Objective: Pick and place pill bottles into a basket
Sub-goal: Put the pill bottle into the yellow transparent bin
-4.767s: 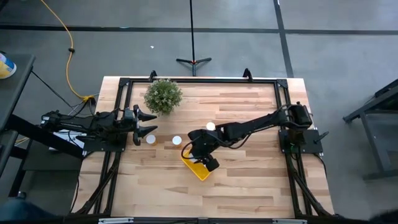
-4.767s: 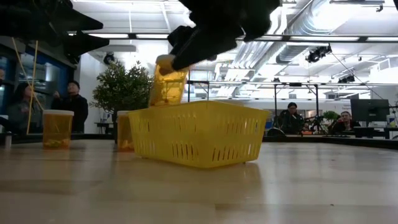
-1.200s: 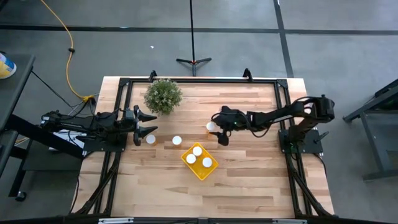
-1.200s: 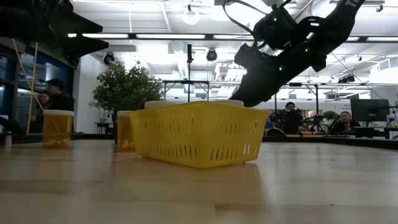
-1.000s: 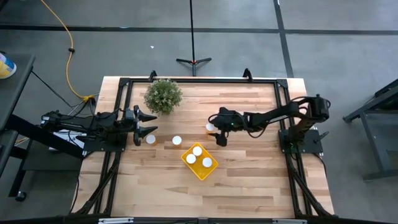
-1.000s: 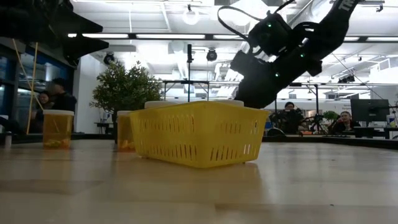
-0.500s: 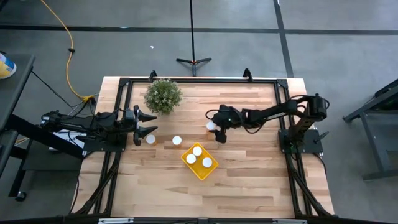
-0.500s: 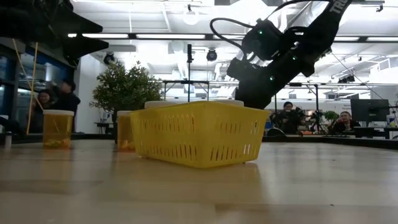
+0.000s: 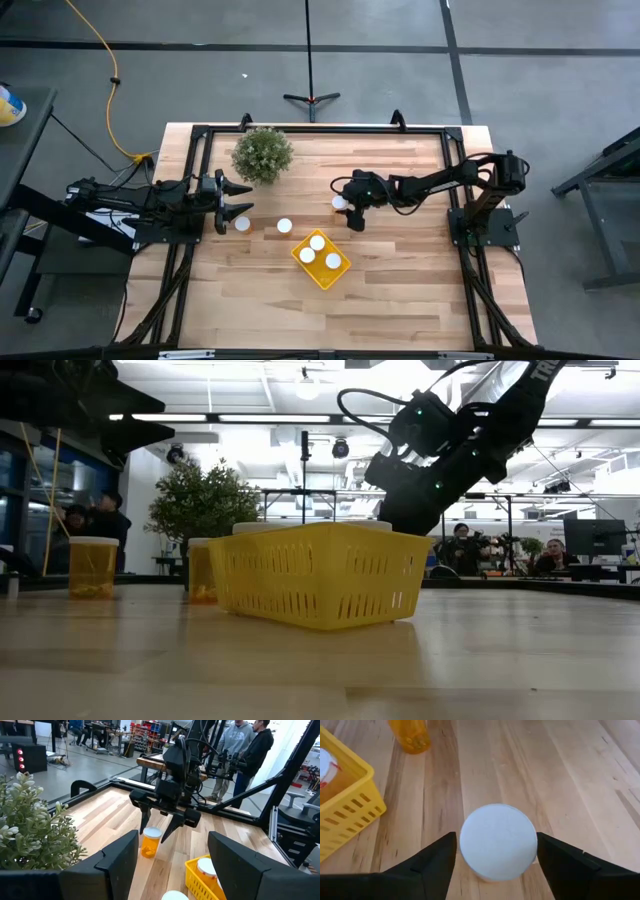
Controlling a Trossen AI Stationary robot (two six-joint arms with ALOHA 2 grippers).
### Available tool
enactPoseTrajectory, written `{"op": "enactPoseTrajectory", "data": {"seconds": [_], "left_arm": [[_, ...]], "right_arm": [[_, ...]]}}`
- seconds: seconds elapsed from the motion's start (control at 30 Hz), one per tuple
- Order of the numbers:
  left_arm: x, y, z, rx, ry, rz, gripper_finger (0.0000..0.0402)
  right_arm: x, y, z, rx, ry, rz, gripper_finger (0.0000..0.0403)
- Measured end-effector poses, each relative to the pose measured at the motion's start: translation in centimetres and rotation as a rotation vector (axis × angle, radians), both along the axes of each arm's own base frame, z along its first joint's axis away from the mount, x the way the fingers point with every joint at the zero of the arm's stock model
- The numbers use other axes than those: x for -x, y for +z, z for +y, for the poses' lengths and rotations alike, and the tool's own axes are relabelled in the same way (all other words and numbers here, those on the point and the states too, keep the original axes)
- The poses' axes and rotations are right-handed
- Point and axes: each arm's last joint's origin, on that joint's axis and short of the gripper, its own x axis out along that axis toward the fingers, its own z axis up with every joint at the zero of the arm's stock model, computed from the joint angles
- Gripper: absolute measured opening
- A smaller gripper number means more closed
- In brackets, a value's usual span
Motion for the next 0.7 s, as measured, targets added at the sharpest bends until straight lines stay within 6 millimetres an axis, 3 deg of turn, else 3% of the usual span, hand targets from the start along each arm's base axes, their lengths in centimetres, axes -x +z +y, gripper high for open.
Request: {"op": "enactPoseTrajectory", "data": {"seconds": [0.37,0.7], "left_arm": [[0.00,0.00,0.00,0.000,0.000,0.000,0.0276],[0.00,-0.05,0.00,-0.001,0.000,0.005,0.0276]], "right_arm": [[-0.01,0.02,0.00,-0.003,-0.003,-0.005,0.0202],[-0.22,0.25,0.01,-0.008,0.002,-0.005,0.0200]]}}
